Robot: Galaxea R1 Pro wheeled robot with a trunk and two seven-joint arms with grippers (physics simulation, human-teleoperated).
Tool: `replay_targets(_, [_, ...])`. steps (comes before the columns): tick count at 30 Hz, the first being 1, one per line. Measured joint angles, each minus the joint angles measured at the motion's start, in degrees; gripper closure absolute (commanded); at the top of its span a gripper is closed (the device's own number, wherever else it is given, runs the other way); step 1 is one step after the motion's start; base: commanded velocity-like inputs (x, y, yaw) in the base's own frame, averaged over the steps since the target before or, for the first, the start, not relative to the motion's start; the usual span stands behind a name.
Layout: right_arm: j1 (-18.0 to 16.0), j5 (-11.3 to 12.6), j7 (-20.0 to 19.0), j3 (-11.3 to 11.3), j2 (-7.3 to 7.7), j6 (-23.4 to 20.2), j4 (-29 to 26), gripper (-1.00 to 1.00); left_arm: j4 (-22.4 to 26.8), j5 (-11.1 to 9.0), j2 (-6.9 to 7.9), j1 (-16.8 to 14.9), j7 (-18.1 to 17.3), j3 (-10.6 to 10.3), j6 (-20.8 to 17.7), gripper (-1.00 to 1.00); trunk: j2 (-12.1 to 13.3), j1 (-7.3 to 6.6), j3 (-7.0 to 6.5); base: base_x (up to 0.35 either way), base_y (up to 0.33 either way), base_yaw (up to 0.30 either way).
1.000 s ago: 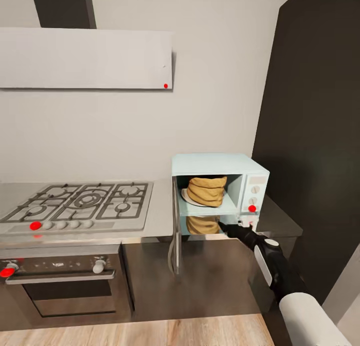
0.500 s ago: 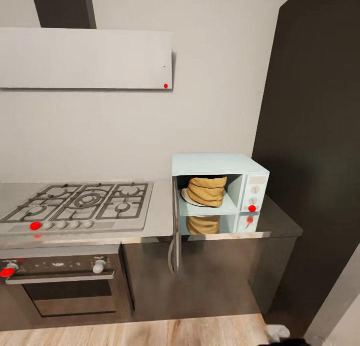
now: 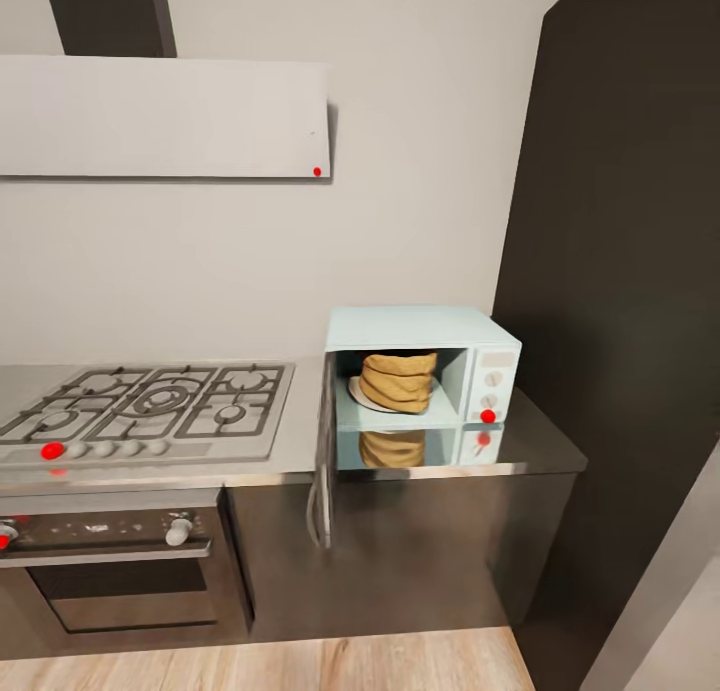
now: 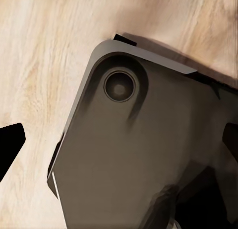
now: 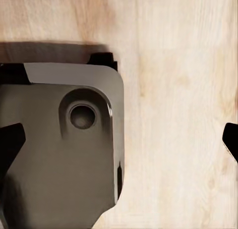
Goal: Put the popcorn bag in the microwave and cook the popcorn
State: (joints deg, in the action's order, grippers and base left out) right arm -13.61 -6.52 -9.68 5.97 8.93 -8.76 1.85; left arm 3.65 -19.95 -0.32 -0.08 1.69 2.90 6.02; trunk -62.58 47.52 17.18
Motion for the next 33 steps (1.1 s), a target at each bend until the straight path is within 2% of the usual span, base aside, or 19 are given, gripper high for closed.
replay_targets(5, [0.0, 0.0, 0.0, 0.0, -0.01, 0.1, 0.0, -1.00, 0.0, 0.0, 0.00, 0.0, 0.0, 0.0, 0.0, -1.00, 0.0, 0.00, 0.00, 0.000, -0.256, 0.000])
replay_targets(9, [0.0, -0.1, 0.0, 0.0, -0.04, 0.2, 0.0, -1.00, 0.5, 0.1, 0.19, 0.0, 0.1, -0.1, 0.0, -1.00, 0.0, 0.00, 0.00, 0.000, -0.052, 0.000])
replay_targets(11, [0.0, -0.1, 0.0, 0.0, -0.06, 0.2, 0.0, -1.00, 3.8, 0.1, 0.90, 0.0, -0.1, -0.2, -0.4, -1.00, 0.0, 0.00, -0.01, 0.000, -0.007, 0.000])
replay_targets(13, [0.0, -0.1, 0.0, 0.0, -0.07, 0.2, 0.0, -1.00, 12.5, 0.8, 1.60, -0.1, 0.0, -0.2, -3.1, -1.00, 0.0, 0.00, -0.01, 0.000, -0.002, 0.000])
replay_targets(15, [0.0, -0.1, 0.0, 0.0, -0.17, 0.2, 0.0, -1.00, 24.1, 1.5, 2.77, -0.1, 0.1, -0.1, -10.5, -1.00, 0.0, 0.00, -0.02, 0.000, 0.000, 0.000])
replay_targets(18, [0.0, -0.1, 0.0, 0.0, -0.33, 0.1, 0.0, -1.00, 48.5, 1.6, 4.47, 0.0, 0.1, 0.0, -25.0, -1.00, 0.0, 0.00, -0.01, 0.000, 0.000, 0.000])
replay_targets(19, [0.0, 0.0, 0.0, 0.0, -0.47, 0.2, -0.1, -1.00, 58.9, 1.6, 4.82, -0.1, 0.1, 0.0, -29.9, -1.00, 0.0, 0.00, -0.01, 0.000, 0.000, 0.000])
replay_targets(20, [0.0, 0.0, 0.0, 0.1, -0.56, 0.2, -0.1, -1.00, 66.6, 1.5, 4.88, -0.2, 0.1, 0.0, -32.7, -1.00, 0.0, -0.01, -0.02, 0.000, 0.000, 0.000])
replay_targets(22, [0.0, 0.1, 0.0, 0.1, -0.66, 0.3, -0.1, -1.00, 75.5, 1.3, 4.75, -1.7, -0.3, 0.0, -36.3, -1.00, 0.0, 0.00, -0.02, 0.000, 0.000, 0.000])
replay_targets(25, [0.1, 0.2, 0.0, 0.2, -0.68, 0.3, -0.1, -1.00, 78.5, 0.7, 3.90, -9.8, -0.7, -0.4, -38.4, -1.00, 0.0, 0.00, -0.02, 0.000, 0.000, 0.000])
replay_targets(26, [0.1, 0.1, 0.0, 0.2, -0.69, 0.5, -0.1, -1.00, 78.9, 0.8, 2.98, -12.6, -0.7, -0.7, -39.1, -1.00, 0.0, 0.00, -0.02, 0.000, 0.000, 0.000])
replay_targets(27, [0.1, -0.1, 0.0, 0.2, -0.67, 0.8, -0.1, -1.00, 79.0, 1.0, 2.08, -14.0, -0.6, -0.9, -39.3, -1.00, 0.0, 0.00, -0.02, 0.000, 0.000, 0.000])
replay_targets(29, [0.0, -0.1, -0.1, 0.1, -0.62, 3.1, -0.1, -1.00, 79.3, 1.5, 0.29, -16.0, -0.4, -1.2, -38.5, -1.00, 0.0, 0.00, -0.01, 0.000, 0.000, 0.000])
replay_targets(33, [0.1, -0.1, 0.1, 0.1, -0.65, 5.0, -0.1, -1.00, 79.1, 2.0, 0.15, -16.6, -0.6, -1.1, -31.0, -1.00, 0.0, 0.00, -0.01, 0.000, 0.000, 0.000])
